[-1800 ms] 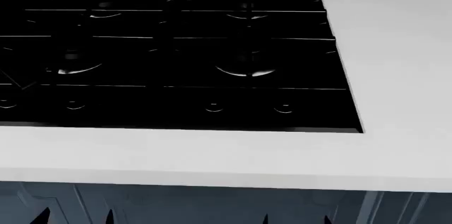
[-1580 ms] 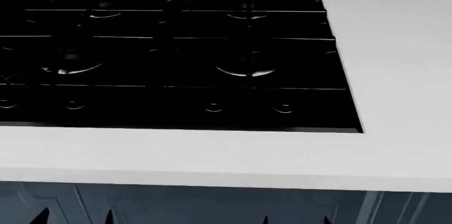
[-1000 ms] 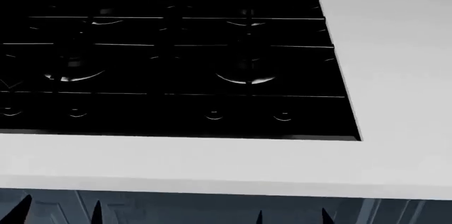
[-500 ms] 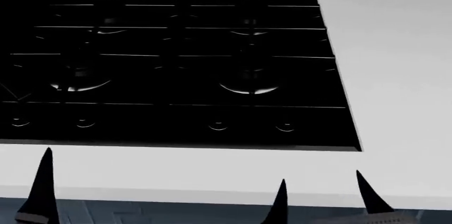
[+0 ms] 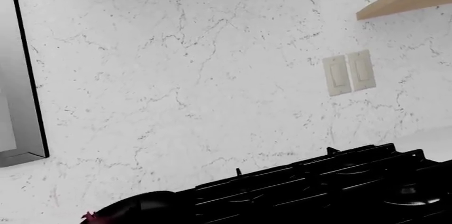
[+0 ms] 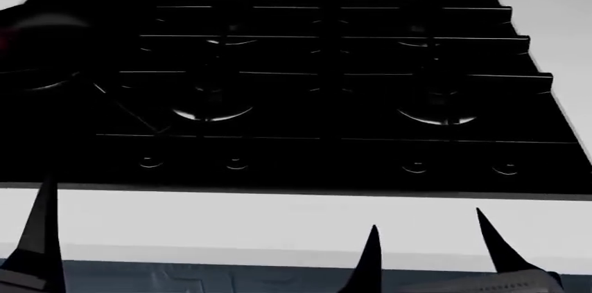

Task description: Pick up the pan and dump the vegetables in it onto the plate. Then return the pan to the stove.

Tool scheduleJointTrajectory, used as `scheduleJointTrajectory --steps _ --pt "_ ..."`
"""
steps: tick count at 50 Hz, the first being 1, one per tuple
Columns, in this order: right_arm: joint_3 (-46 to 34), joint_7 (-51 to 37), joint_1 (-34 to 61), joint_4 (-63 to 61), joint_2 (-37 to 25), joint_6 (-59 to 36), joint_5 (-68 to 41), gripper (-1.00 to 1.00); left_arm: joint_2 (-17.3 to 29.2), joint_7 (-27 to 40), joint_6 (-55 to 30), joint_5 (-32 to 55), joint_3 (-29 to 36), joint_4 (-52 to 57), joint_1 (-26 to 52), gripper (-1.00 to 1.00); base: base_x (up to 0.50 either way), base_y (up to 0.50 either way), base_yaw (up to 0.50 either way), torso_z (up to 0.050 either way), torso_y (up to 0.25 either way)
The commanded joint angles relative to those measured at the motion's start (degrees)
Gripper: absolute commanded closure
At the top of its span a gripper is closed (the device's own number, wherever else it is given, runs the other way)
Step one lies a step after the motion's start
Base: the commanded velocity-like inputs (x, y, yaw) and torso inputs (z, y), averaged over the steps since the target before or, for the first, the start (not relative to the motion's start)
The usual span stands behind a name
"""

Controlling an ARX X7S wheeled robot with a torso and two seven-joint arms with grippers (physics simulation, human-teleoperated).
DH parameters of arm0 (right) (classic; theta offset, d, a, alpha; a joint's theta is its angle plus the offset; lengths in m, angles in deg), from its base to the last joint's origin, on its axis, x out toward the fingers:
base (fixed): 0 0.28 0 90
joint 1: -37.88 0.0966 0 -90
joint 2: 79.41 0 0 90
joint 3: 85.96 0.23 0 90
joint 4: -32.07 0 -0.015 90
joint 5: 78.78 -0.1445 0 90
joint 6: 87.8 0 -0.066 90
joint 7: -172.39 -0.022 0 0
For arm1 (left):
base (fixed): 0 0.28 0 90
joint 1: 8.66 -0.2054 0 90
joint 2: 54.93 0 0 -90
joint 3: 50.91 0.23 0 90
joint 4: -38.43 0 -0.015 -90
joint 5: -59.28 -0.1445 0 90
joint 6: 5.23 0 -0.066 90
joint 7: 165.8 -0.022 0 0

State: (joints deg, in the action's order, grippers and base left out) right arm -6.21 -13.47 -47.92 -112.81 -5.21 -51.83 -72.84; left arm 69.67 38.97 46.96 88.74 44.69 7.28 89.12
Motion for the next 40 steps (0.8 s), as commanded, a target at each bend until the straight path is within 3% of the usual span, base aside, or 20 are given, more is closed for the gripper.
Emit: scheduleJointTrajectory --steps 1,24,28,29,32,35,40 --pt "-1.70 -0.04 1.44 -1.65 -0.54 -2.63 0.67 -1.00 4.50 4.97 1.58 4.53 1.70 0.32 1.22 -1.00 0.00 0.50 0.00 0.043 0.197" --pt "-2.00 0.23 3.50 -1.10 0.30 -3.74 -0.05 -1.00 6.36 5.63 6.12 3.91 2.61 -1.59 -1.12 -1.00 0.00 0.48 0.00 0.043 0.196" --pt "-3.90 0.57 7.95 -5.06 -0.30 -11.52 2.52 -1.00 7.46 7.13 4.28 7.53 0.40 -0.14 0.57 -1.00 0.00 0.00 0.00 0.014 0.027" --pt "-4.65 3.36 9.31 -5.10 0.55 -12.94 5.58 -1.00 7.98 7.73 3.57 9.20 -0.18 0.52 1.40 -1.00 0.00 0.00 0.00 0.000 0.000" --pt "-13.18 26.92 16.33 -5.10 7.87 -20.22 31.37 -1.00 11.24 11.05 2.30 15.79 0.20 1.00 5.73 -1.00 0.00 0.00 0.00 0.000 0.000" --pt "-24.59 40.41 26.51 -4.54 7.06 -31.45 56.07 -1.00 14.55 14.48 1.32 22.81 0.21 0.85 10.79 -1.00 0.00 0.00 0.00 0.000 0.000" --pt "-30.46 59.11 35.11 1.89 8.39 -35.01 76.02 -1.00 18.20 17.53 1.51 29.19 1.07 0.54 16.28 -1.00 0.00 0.00 0.00 0.000 0.000"
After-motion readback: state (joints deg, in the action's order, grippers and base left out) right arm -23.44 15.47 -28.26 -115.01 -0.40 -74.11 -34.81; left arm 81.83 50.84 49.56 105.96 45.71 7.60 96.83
